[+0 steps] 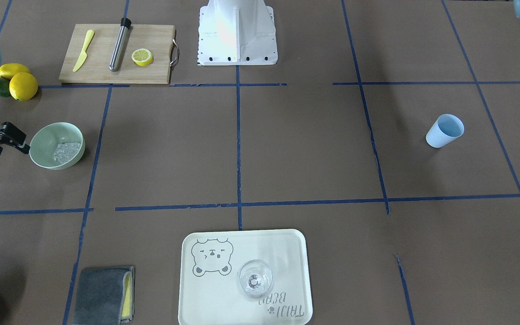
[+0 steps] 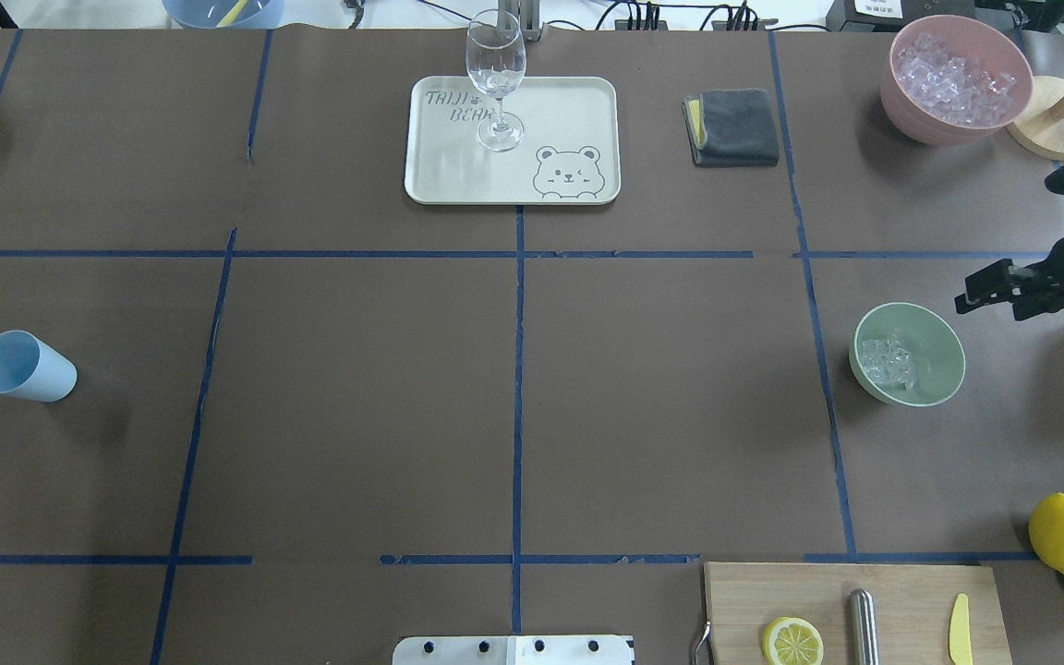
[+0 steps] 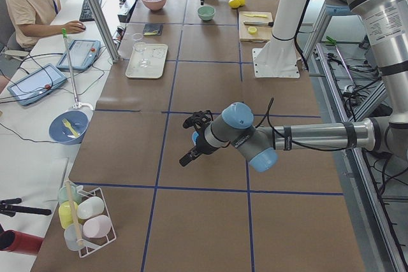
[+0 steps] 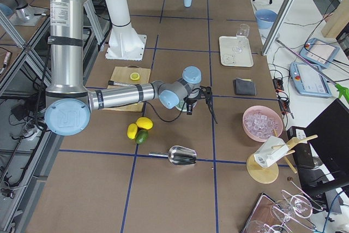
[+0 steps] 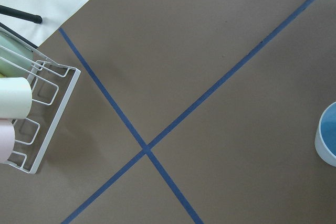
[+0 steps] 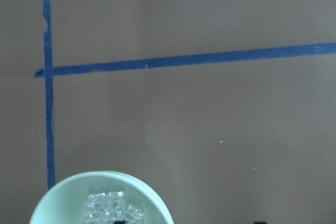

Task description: Pour ice into bowl

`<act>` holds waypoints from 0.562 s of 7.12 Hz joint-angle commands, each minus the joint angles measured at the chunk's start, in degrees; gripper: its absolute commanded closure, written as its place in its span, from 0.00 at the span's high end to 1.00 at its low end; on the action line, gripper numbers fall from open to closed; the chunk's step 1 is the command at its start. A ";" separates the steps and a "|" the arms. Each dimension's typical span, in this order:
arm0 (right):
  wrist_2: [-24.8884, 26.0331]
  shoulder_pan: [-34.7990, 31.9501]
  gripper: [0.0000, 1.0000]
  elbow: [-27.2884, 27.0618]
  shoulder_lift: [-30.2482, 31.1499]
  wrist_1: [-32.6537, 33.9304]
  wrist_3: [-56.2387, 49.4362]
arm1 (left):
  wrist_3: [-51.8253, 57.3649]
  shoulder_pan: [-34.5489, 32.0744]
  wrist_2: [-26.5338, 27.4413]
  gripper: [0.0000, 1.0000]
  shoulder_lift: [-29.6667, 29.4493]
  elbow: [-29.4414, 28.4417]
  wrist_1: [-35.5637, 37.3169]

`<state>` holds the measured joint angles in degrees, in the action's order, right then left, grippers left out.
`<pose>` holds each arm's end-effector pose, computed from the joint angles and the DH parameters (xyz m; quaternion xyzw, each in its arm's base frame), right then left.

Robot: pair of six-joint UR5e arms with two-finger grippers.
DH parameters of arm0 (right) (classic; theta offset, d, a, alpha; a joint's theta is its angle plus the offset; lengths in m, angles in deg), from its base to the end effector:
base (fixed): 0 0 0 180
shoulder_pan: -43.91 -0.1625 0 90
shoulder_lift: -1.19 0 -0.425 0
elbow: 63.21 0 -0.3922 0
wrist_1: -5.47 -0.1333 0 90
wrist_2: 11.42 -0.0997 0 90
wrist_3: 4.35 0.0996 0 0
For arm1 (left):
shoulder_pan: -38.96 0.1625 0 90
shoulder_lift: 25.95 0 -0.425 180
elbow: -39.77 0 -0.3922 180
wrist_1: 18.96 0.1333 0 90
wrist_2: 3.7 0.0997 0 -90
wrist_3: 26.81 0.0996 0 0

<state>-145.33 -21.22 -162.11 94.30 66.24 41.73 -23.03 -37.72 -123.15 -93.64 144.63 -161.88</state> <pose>-0.1478 -0.4715 0.5489 0.0203 -0.4523 0.0522 0.8901 0.0007 -0.3691 0.5963 0.3530 0.2647 0.2298 0.8675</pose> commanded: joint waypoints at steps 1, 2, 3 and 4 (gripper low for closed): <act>-5.21 -11.90 1.00 0.46 1.46 3.97 -13.21 | 0.00 -1.52 -4.36 1.00 -2.34 -0.10 7.50; -5.31 -17.34 1.00 0.29 1.73 10.79 -25.31 | 0.26 -4.32 -7.26 1.00 -7.75 -0.09 20.10; -5.31 -22.96 1.00 0.11 1.47 22.17 -39.87 | 0.53 -8.53 -10.16 1.00 -15.29 -0.01 35.54; -5.22 -26.15 1.00 0.11 0.51 33.33 -51.68 | 1.49 -12.66 -12.10 1.00 -23.37 0.60 53.70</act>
<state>-150.51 -42.08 -161.93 95.52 86.27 5.85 -22.42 -45.20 -132.15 -107.18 144.72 -129.86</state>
